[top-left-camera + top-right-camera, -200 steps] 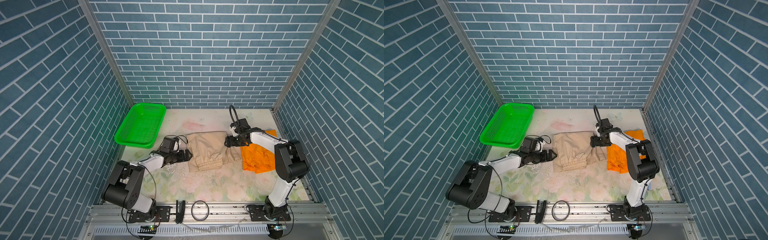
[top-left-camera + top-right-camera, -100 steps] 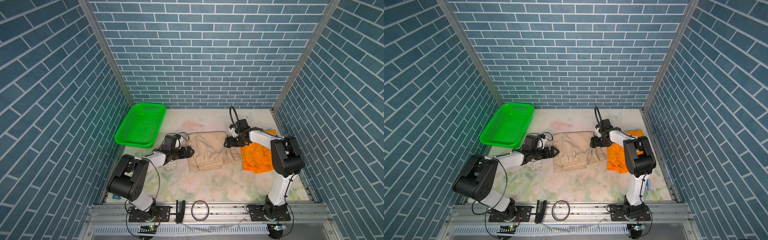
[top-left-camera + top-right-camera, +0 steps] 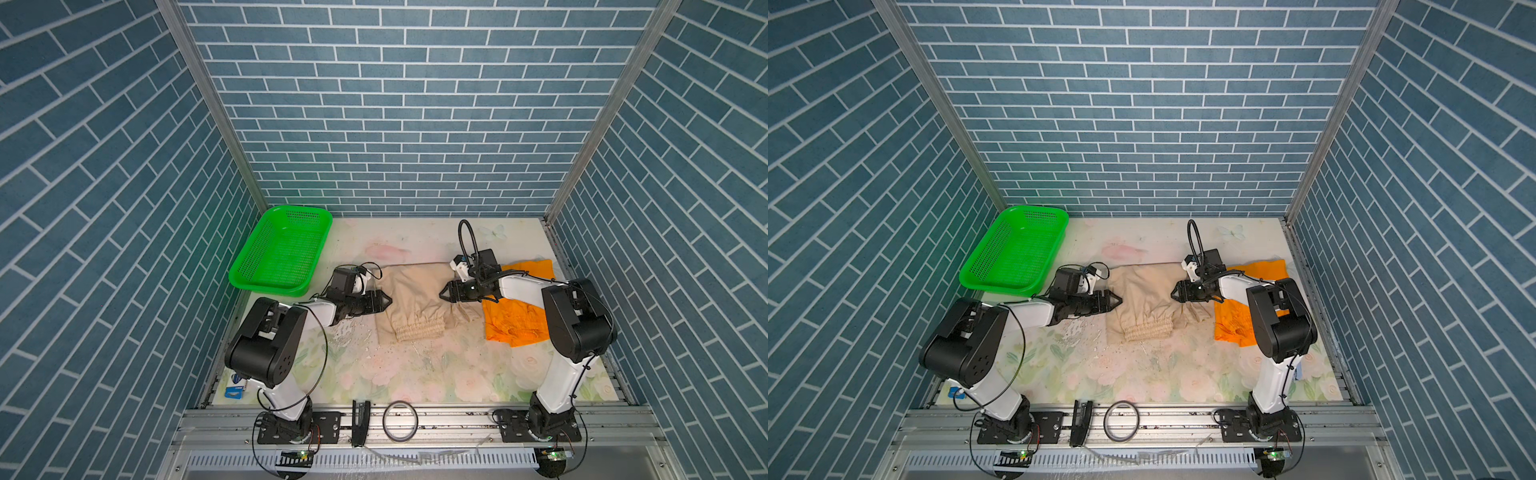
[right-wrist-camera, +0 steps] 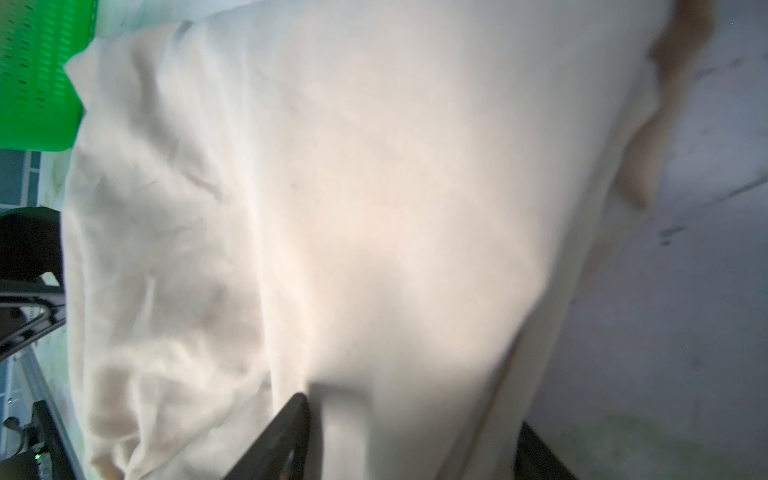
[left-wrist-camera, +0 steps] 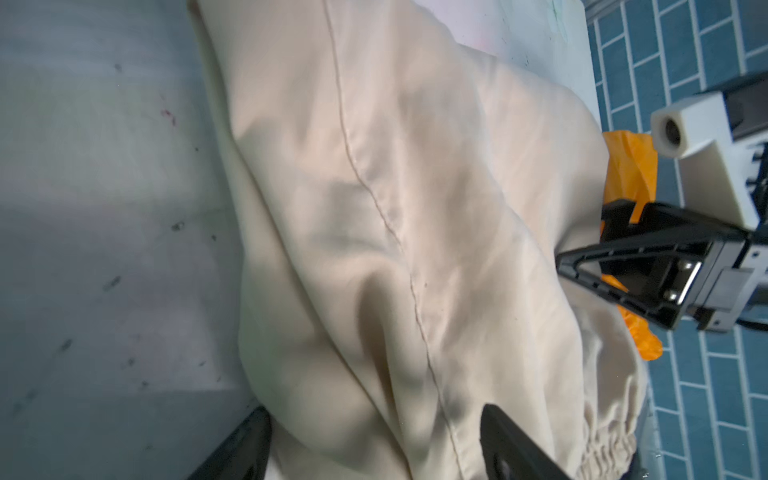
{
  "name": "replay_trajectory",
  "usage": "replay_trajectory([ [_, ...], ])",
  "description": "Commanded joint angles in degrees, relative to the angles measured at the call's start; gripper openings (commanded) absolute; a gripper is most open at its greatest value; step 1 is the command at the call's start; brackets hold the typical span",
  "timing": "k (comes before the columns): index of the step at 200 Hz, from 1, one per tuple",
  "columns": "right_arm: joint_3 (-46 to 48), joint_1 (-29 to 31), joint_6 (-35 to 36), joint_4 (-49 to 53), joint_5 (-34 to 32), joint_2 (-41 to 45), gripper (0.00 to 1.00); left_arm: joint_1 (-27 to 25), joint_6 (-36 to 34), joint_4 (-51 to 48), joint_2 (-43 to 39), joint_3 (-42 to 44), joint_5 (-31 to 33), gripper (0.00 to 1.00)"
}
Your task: Fold and stack the shorts
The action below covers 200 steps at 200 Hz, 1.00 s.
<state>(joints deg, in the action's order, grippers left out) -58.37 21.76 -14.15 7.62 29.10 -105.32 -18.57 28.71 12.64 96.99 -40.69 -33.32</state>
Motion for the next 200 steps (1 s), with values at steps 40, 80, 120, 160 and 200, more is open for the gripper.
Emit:
replay_trajectory([
  [40, 5.67, 2.11, -9.98, -2.75, 3.59, 1.99, 0.36, -1.68, 1.26, -4.73, 3.46, -1.46, -2.01, 0.36],
  [80, 6.36, 3.01, -14.60, -6.59, 4.12, 4.01, 0.05, -3.65, 1.26, -6.48, 3.21, -3.21, -1.85, 0.00],
  [120, 4.98, 3.20, -17.00, -1.41, 2.53, 7.22, 0.00, -5.21, 1.61, -10.59, -1.54, -4.52, -1.73, 0.00],
  [160, 4.86, 3.20, -18.81, 6.31, -1.68, 14.58, 0.00, -8.60, 1.69, -16.34, -4.61, -9.76, -2.65, 0.00],
  [200, 0.39, 1.23, -17.05, 21.13, -7.20, 23.48, 0.00, -12.05, 2.88, -22.83, -5.07, -17.92, -2.37, 0.00],
])
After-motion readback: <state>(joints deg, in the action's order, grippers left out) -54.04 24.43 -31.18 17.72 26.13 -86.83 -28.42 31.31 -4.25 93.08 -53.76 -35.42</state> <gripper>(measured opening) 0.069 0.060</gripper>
